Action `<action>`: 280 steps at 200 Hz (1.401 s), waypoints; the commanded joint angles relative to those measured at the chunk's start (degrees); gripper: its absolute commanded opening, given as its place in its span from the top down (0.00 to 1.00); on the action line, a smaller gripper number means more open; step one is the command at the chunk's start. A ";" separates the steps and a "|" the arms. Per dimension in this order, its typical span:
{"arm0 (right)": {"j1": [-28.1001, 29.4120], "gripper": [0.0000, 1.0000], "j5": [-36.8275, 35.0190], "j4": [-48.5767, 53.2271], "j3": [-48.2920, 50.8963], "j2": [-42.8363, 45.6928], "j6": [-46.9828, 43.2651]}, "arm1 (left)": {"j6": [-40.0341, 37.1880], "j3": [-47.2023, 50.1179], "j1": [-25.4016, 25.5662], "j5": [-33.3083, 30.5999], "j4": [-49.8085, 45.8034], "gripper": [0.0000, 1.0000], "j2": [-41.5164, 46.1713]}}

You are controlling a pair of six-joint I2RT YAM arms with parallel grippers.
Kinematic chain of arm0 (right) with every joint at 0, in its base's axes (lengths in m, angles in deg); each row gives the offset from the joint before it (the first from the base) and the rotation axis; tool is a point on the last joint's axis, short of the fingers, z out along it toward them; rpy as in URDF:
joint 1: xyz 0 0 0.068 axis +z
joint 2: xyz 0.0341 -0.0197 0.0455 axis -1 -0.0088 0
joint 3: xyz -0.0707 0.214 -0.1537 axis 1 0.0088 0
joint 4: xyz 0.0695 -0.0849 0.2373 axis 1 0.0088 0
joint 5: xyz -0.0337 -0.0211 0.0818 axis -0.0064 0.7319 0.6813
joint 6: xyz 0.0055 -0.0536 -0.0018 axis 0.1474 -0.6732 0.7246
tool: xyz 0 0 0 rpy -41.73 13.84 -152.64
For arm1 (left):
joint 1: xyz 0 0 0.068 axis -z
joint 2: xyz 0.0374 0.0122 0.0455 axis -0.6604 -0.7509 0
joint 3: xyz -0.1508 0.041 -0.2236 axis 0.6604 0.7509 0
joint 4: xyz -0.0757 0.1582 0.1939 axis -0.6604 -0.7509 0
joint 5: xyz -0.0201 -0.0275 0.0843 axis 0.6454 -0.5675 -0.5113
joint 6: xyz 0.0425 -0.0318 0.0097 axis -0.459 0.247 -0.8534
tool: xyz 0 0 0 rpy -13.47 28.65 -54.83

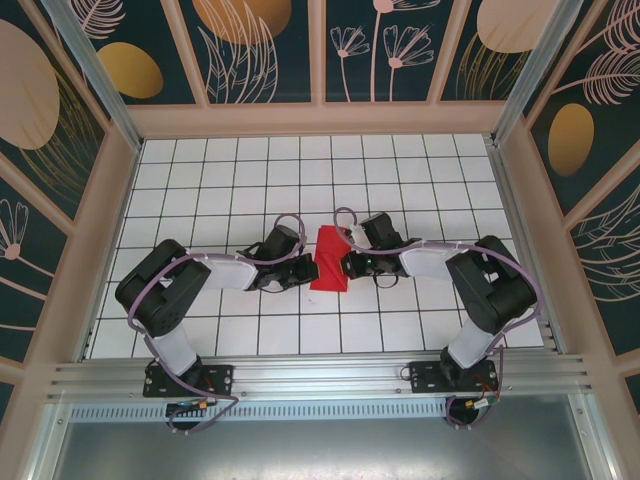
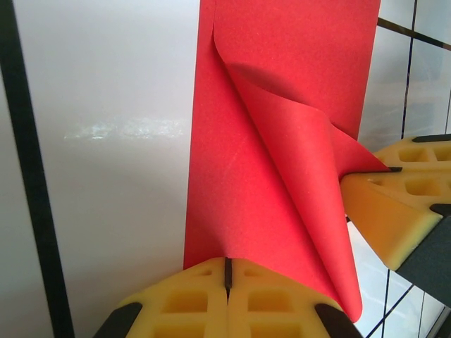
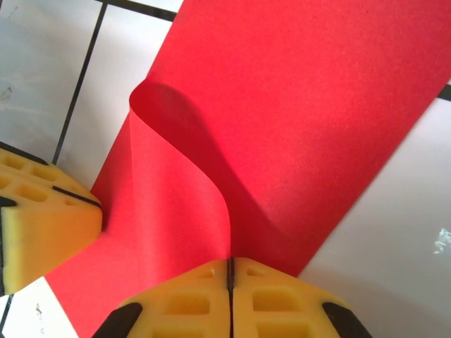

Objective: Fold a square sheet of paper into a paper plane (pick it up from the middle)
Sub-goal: Fold the triangle a second time at the center of the table.

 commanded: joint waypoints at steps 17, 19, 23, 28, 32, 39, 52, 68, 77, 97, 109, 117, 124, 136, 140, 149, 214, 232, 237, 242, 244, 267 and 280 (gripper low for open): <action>-0.52 0.92 1.35 0.96 -1.53 -1.44 -1.20 | -1.28 0.29 0.24 -2.72 -5.70 1.00 -2.72; -0.52 0.92 1.35 1.06 -1.60 -1.37 -1.19 | -1.23 0.29 0.23 -2.74 -5.77 1.00 -2.74; -0.52 0.92 1.36 1.30 -1.61 -1.36 -1.19 | -1.26 0.29 0.28 -2.79 -5.79 1.00 -2.60; -0.52 0.92 1.29 1.61 -1.70 -1.22 -1.14 | -1.25 0.26 0.29 -2.81 -5.92 1.00 -2.45; -0.52 0.92 1.27 1.92 -1.84 -0.98 -1.05 | -1.28 0.25 0.22 -2.89 -6.03 1.00 -2.41; -0.52 0.92 1.27 2.07 -1.87 -0.66 -0.94 | -1.23 0.38 0.29 -3.07 -6.22 1.00 -2.14; -0.52 0.92 1.71 2.33 -1.84 0.10 -0.56 | -0.99 0.47 0.26 -3.07 -6.14 1.00 -1.41; -0.43 0.91 3.86 2.99 -2.06 1.21 0.05 | -1.07 0.21 0.26 -2.90 -6.32 1.00 -0.56; -0.34 0.91 4.78 3.06 -1.80 1.97 0.34 | -1.03 0.03 0.24 -2.90 -6.41 1.00 -0.20; -0.24 0.91 6.40 2.99 -1.27 3.44 0.64 | -1.25 -0.32 0.29 -2.91 -6.54 1.00 -0.22; -0.21 0.91 5.99 2.58 -1.00 3.78 0.74 | -1.26 -0.45 0.28 -2.73 -6.51 1.00 -0.50; -0.19 0.91 5.19 2.63 -1.00 3.66 0.58 | -1.21 -0.50 0.26 -2.62 -6.51 1.00 -0.70; -0.28 0.91 4.22 2.78 -1.09 3.36 0.57 | -1.35 -0.42 0.29 -2.63 -6.51 1.00 -0.84; -0.34 0.91 2.64 2.69 -1.32 2.83 0.57 | -1.45 -0.28 0.24 -2.63 -6.49 1.00 -0.92; -0.34 0.91 2.23 2.55 -1.40 2.71 0.54 | -1.45 -0.24 0.24 -2.63 -6.50 1.00 -0.97; -0.34 0.91 2.12 2.20 -1.64 2.17 0.44 | -1.41 -0.15 0.25 -2.68 -6.48 1.00 -1.06; -0.34 0.91 2.34 2.33 -3.01 -0.51 -0.37 | -1.47 0.02 0.29 -2.59 -6.48 1.00 -1.24; -0.34 0.91 1.97 2.17 -2.85 -0.59 -0.48 | -1.51 0.03 0.29 -2.59 -6.48 1.00 -1.16; -0.34 0.91 1.97 2.17 -2.89 -0.70 -0.47 | -1.54 0.03 0.29 -2.55 -6.54 1.00 -1.20; -0.35 0.91 1.97 2.12 -2.94 -0.84 -0.55 | -1.53 -0.10 0.28 -2.61 -6.49 1.00 -1.22; -0.39 0.91 1.97 2.12 -2.94 -0.85 -0.57 | -1.47 -0.07 0.29 -2.56 -6.42 1.00 -1.20; -0.34 0.91 0.91 2.47 -2.82 -0.92 -0.27 | -1.51 0.01 0.26 -2.63 -6.59 1.00 -1.11; -0.34 0.91 0.67 2.61 -2.70 -0.70 -0.12 | -1.62 0.09 0.26 -2.63 -6.66 1.00 -0.99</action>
